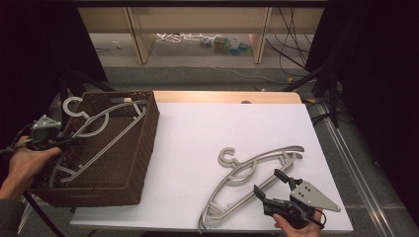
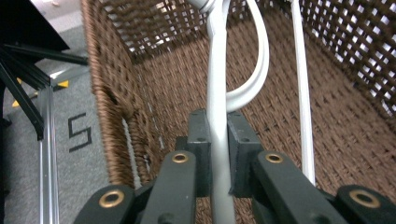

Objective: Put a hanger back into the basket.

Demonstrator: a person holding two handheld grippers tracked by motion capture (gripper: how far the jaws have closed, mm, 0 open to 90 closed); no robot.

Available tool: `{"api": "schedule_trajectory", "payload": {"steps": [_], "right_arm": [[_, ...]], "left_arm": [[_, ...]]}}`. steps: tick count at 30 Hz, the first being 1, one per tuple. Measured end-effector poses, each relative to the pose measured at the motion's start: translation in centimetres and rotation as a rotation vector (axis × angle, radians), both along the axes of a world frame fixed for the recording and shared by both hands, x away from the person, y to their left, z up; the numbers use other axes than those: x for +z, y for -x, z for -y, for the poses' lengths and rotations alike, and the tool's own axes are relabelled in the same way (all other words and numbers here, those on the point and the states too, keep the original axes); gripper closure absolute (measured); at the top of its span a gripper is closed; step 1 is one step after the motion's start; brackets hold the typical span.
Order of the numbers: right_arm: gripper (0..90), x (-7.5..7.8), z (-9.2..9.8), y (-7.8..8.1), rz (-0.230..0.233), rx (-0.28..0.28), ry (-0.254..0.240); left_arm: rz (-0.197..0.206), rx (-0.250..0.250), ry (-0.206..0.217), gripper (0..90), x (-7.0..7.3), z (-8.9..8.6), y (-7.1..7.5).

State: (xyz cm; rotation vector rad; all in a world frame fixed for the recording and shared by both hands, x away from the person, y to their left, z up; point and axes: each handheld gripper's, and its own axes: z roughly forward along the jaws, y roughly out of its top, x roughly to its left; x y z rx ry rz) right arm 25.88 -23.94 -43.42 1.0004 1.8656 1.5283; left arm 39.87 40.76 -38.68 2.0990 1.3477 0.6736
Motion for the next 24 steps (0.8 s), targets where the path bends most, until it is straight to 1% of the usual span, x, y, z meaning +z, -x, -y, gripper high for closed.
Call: {"api": "schedule_trajectory", "payload": {"steps": [2, 3, 4, 5, 7, 8, 9, 11, 12, 13, 14, 15, 16, 17, 18, 19, 20, 21, 23, 24], "right_arm": [[18.2, 0.0, 0.0, 0.0, -0.002, 0.003, -0.002], [18.2, 0.0, 0.0, 0.0, -0.002, 0.004, -0.001], [18.2, 0.0, 0.0, 0.0, 0.003, -0.005, 0.003], [18.3, 0.0, 0.0, 0.0, 0.004, -0.003, 0.002], [18.3, 0.0, 0.0, 0.0, 0.004, -0.005, 0.002], [18.3, 0.0, 0.0, 0.0, -0.002, 0.002, 0.004], [18.3, 0.1, 0.1, 0.1, -0.016, -0.002, 0.016], [18.3, 0.0, 0.0, 0.0, -0.008, 0.006, 0.0], [18.3, 0.0, 0.0, 0.0, -0.002, 0.001, 0.001], [18.3, 0.1, 0.1, 0.1, -0.013, -0.003, 0.013], [18.3, 0.0, 0.0, 0.0, -0.002, -0.001, 0.006], [18.3, 0.0, 0.0, 0.0, 0.005, -0.005, 0.002], [18.3, 0.0, 0.0, 0.0, -0.001, 0.0, 0.005], [18.3, 0.0, 0.0, -0.1, -0.002, -0.001, 0.006], [18.3, -0.1, 0.0, -0.1, -0.005, 0.006, -0.003], [18.3, -0.1, 0.0, -0.1, -0.004, 0.005, -0.002], [18.3, 0.0, 0.0, -0.1, -0.005, 0.002, 0.002], [18.3, 0.0, 0.0, 0.0, -0.003, -0.004, 0.009], [18.3, 0.0, 0.0, -0.1, -0.003, -0.002, 0.007], [18.3, 0.0, 0.0, -0.1, -0.002, -0.002, 0.006]], "left_arm": [[-0.021, 0.001, -0.012, 81.7, -0.4, 0.2, -0.3], [-0.028, 0.002, -0.011, 81.7, -0.6, 0.3, -0.4], [-0.041, 0.002, -0.02, 81.6, -0.7, 0.4, -0.5], [-0.051, 0.006, -0.023, 81.6, -0.9, 0.5, -0.7], [-0.079, 0.015, -0.042, 81.4, -1.0, 0.5, -0.9], [-0.09, 0.018, -0.039, 81.2, -1.2, 0.5, -1.0], [-0.109, 0.018, -0.048, 81.0, -1.3, 0.5, -1.0], [-0.147, 0.018, -0.067, 80.4, -1.7, 0.5, -1.1], [-0.165, 0.019, -0.076, 79.6, -1.9, 0.5, -1.1], [-0.177, 0.02, -0.075, 78.4, -2.1, 0.4, -1.1], [-0.18, 0.028, -0.07, 77.0, -2.2, 0.4, -1.0], [-0.18, 0.037, -0.06, 74.7, -2.3, 0.3, -1.0], [-0.172, 0.05, -0.045, 72.8, -2.4, 0.2, -1.0], [-0.173, 0.056, -0.052, 69.8, -2.2, 0.1, -0.9], [-0.165, 0.072, -0.044, 67.6, -2.1, 0.1, -0.8], [-0.15, 0.094, -0.035, 61.7, -2.0, 0.1, -0.7], [-0.127, 0.1, -0.028, 56.6, -1.8, 0.2, -0.6], [-0.118, 0.108, -0.025, 52.8, -1.5, 0.2, -0.4], [-0.094, 0.127, -0.007, 45.0, -0.8, 0.4, -0.2], [-0.07, 0.137, 0.005, 40.7, -0.5, 0.6, 0.0]]}}
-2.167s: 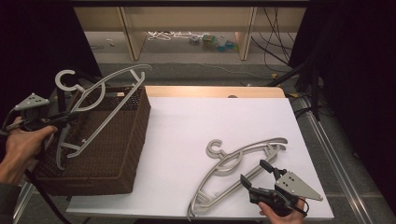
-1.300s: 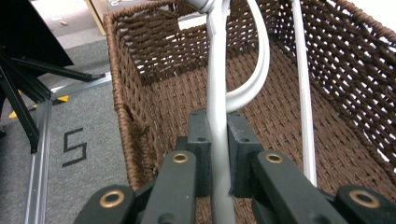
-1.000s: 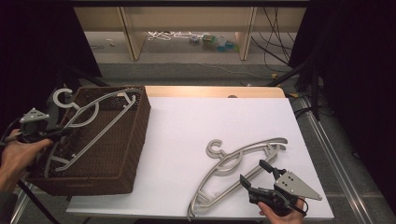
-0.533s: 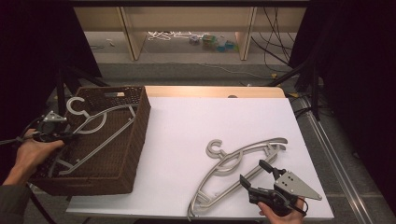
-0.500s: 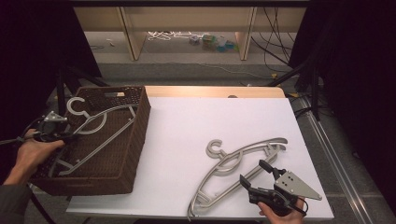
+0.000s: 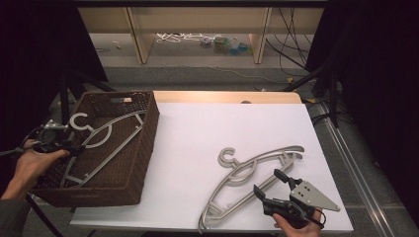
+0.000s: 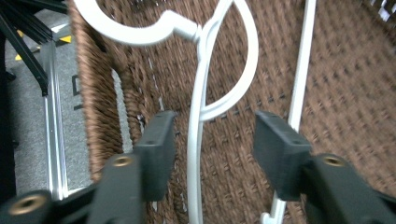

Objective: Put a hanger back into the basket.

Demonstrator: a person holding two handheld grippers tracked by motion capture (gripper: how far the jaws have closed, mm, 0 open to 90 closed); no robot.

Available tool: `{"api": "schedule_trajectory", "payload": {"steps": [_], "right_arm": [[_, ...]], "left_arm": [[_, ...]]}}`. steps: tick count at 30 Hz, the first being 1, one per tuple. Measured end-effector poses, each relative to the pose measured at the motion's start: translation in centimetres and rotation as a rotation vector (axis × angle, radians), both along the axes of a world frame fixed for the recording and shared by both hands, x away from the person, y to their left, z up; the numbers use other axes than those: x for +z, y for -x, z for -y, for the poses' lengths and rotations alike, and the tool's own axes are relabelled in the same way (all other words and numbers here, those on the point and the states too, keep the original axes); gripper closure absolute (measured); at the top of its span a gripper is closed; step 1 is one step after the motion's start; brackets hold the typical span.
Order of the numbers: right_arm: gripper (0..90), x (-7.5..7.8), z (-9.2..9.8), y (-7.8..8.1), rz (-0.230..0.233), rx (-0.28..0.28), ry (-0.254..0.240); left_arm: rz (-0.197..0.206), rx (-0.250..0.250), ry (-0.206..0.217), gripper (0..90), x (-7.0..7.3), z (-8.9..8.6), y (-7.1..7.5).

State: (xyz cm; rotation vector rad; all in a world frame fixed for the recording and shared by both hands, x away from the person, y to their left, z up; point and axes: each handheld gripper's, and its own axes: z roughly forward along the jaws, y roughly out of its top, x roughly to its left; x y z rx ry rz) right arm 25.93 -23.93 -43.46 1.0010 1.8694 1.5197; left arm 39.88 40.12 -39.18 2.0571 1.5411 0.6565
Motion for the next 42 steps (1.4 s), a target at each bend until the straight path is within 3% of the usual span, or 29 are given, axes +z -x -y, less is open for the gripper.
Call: {"api": "schedule_trajectory", "payload": {"steps": [3, 5, 9, 11, 15, 17, 18, 21, 29, 42], "right_arm": [[18.3, 0.0, 0.0, 0.0, -0.001, 0.001, 0.002], [18.3, 0.0, 0.0, 0.0, 0.0, -0.001, 0.0], [18.2, 0.0, 0.0, 0.0, 0.004, 0.002, -0.005], [18.2, 0.1, 0.0, 0.1, -0.004, 0.003, -0.001], [18.0, 0.1, 0.0, 0.0, 0.008, -0.004, -0.016], [17.9, 0.0, -0.1, 0.0, 0.01, 0.003, -0.031], [17.9, 0.1, 0.1, 0.1, 0.007, -0.001, -0.011], [17.9, 0.1, 0.0, 0.1, 0.008, -0.001, -0.012], [17.6, 0.0, -0.1, 0.0, 0.014, 0.003, -0.035], [16.6, 0.1, 0.2, 0.0, -0.003, 0.001, -0.017]], "left_arm": [[0.064, 0.006, 0.06, 33.0, 1.2, 0.9, 0.7], [0.096, -0.012, 0.058, 30.9, 2.1, 1.6, 1.3], [0.176, -0.02, 0.112, 27.8, 3.4, 3.5, 2.4], [0.226, -0.021, 0.17, 27.1, 3.8, 4.7, 3.0], [0.275, -0.047, 0.24, 24.5, 4.4, 6.6, 4.1], [0.29, -0.061, 0.258, 23.6, 4.7, 7.5, 4.5], [0.304, -0.072, 0.272, 23.0, 4.7, 7.9, 4.7], [0.346, -0.084, 0.29, 22.9, 5.0, 8.9, 5.2], [0.395, -0.147, 0.379, 18.8, 5.2, 11.9, 6.4], [0.426, -0.27, 0.477, 17.1, 4.7, 17.7, 7.4]]}}
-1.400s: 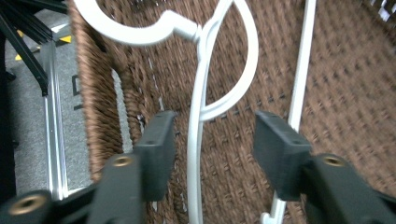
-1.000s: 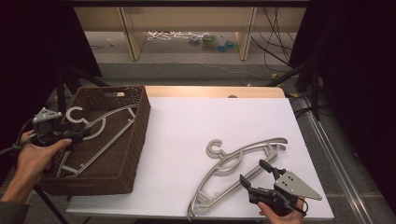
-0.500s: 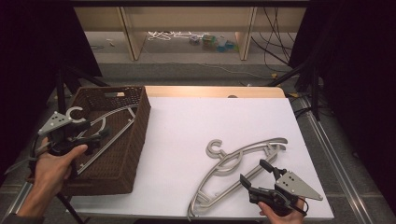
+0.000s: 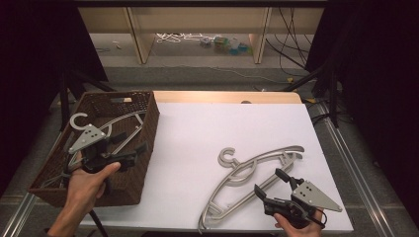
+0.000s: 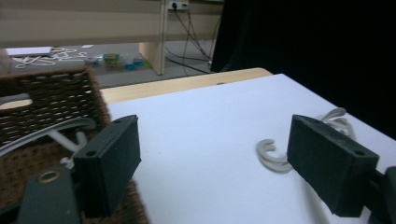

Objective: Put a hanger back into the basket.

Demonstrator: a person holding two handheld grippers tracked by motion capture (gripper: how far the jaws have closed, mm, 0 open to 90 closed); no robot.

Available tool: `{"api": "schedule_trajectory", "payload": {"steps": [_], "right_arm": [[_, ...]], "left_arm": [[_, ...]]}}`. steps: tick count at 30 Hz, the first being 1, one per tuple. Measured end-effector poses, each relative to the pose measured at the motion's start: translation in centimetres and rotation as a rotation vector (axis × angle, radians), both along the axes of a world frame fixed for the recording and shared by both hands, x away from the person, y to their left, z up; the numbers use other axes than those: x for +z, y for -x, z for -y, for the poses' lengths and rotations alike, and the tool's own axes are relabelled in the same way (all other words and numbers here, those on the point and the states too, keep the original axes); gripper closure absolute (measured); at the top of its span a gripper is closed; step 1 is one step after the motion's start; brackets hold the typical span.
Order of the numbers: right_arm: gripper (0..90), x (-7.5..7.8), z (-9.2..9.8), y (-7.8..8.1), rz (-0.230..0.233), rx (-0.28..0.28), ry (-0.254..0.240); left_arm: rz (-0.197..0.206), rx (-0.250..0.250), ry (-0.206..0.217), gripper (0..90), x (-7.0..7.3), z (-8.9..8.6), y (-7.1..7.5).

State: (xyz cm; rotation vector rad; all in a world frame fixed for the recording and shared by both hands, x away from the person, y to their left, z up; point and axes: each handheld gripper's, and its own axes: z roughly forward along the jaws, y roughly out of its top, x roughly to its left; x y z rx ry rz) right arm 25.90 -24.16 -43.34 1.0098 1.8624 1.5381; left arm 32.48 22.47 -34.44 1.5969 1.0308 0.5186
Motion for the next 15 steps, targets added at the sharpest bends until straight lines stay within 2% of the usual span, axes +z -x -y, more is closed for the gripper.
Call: {"api": "schedule_trajectory", "payload": {"steps": [5, 6, 8, 13, 15], "right_arm": [[15.8, 0.0, 0.1, -0.1, -0.002, -0.001, -0.012], [15.6, -0.1, 0.1, -0.2, 0.015, -0.006, -0.019], [15.5, -0.2, 0.1, -0.2, 0.013, 0.006, -0.033], [15.5, -0.1, 0.2, -0.2, 0.005, 0.013, -0.037], [15.5, -0.2, 0.1, -0.2, 0.015, 0.014, -0.044]], "left_arm": [[0.022, -0.035, -0.008, 16.3, -0.4, 1.6, 0.1], [0.026, -0.041, 0.002, 16.2, -0.5, 1.8, 0.1], [0.025, -0.049, 0.015, 16.1, -0.8, 2.2, 0.0], [0.055, -0.084, 0.054, 15.9, -1.8, 3.3, 0.1], [0.07, -0.099, 0.048, 15.8, -2.2, 3.5, 0.2]]}}
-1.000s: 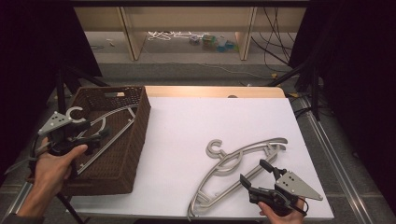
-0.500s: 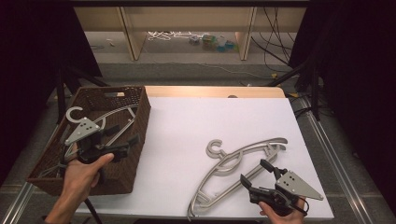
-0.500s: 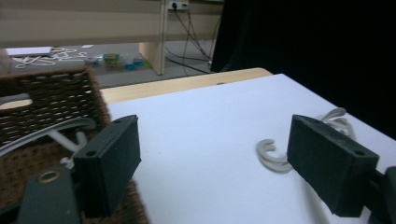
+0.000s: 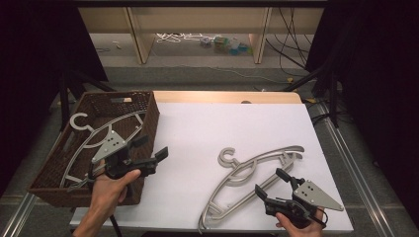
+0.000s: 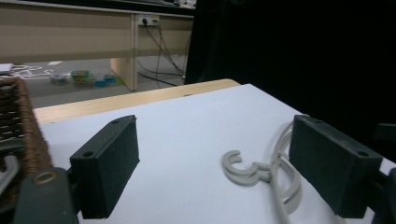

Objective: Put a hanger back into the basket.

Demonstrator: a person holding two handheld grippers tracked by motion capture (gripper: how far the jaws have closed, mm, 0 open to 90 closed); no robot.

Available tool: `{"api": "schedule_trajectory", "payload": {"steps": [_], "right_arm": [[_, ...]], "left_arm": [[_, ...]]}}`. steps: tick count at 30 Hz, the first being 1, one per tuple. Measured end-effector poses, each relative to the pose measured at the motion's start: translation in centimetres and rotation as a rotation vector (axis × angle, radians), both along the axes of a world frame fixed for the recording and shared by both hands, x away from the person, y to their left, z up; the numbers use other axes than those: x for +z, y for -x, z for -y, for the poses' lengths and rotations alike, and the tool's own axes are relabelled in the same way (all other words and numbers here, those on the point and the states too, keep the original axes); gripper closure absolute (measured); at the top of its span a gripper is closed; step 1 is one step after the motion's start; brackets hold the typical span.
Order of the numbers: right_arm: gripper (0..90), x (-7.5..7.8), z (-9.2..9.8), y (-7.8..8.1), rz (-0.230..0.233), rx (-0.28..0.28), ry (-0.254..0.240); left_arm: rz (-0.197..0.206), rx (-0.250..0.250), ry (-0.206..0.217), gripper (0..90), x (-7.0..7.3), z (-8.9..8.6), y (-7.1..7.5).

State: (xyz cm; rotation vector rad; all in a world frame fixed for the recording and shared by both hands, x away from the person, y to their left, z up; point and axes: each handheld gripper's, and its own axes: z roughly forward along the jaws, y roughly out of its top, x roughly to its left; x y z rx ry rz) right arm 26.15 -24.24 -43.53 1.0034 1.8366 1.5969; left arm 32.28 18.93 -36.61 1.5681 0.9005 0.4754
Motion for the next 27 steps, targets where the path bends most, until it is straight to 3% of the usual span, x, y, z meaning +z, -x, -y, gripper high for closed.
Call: {"api": "schedule_trajectory", "payload": {"steps": [2, 6, 7, 13, 14, 17, 19, 21, 22, 24, 27], "right_arm": [[15.5, 0.1, 0.0, 0.1, -0.018, -0.008, 0.026], [15.5, 0.1, -0.2, 0.0, -0.004, -0.01, 0.023], [15.5, 0.1, -0.2, 0.0, -0.018, -0.001, 0.03], [15.5, 0.1, -0.4, -0.2, 0.0, 0.007, 0.017], [15.5, 0.2, -0.3, -0.2, -0.003, 0.012, 0.038], [15.5, 0.1, -0.3, -0.3, 0.018, 0.013, 0.023], [15.5, 0.2, -0.3, -0.1, 0.001, -0.001, 0.025], [15.5, 0.1, -0.3, -0.3, 0.013, 0.007, 0.023], [15.5, 0.2, -0.3, -0.1, -0.008, 0.008, 0.04], [15.5, 0.2, -0.2, -0.2, 0.019, 0.001, 0.054], [15.5, 0.3, -0.3, -0.1, 0.011, -0.001, 0.047]], "left_arm": [[0.0, -0.009, -0.004, 15.8, -0.4, 0.1, 0.1], [0.01, -0.007, -0.015, 15.8, -1.1, 0.1, 0.5], [0.02, -0.014, -0.022, 15.8, -1.3, 0.1, 0.6], [0.033, -0.025, -0.063, 15.9, -2.3, 0.4, 1.3], [0.031, -0.027, -0.065, 15.8, -2.5, 0.5, 1.3], [0.027, -0.027, -0.068, 15.9, -2.7, 0.7, 1.4], [0.028, -0.037, -0.072, 16.0, -2.7, 1.0, 1.5], [0.026, -0.061, -0.086, 15.9, -2.8, 1.5, 1.6], [0.023, -0.073, -0.097, 15.9, -2.9, 1.9, 1.6], [0.023, -0.1, -0.12, 15.9, -3.0, 2.5, 1.7], [0.014, -0.126, -0.137, 15.9, -3.3, 3.5, 1.8]]}}
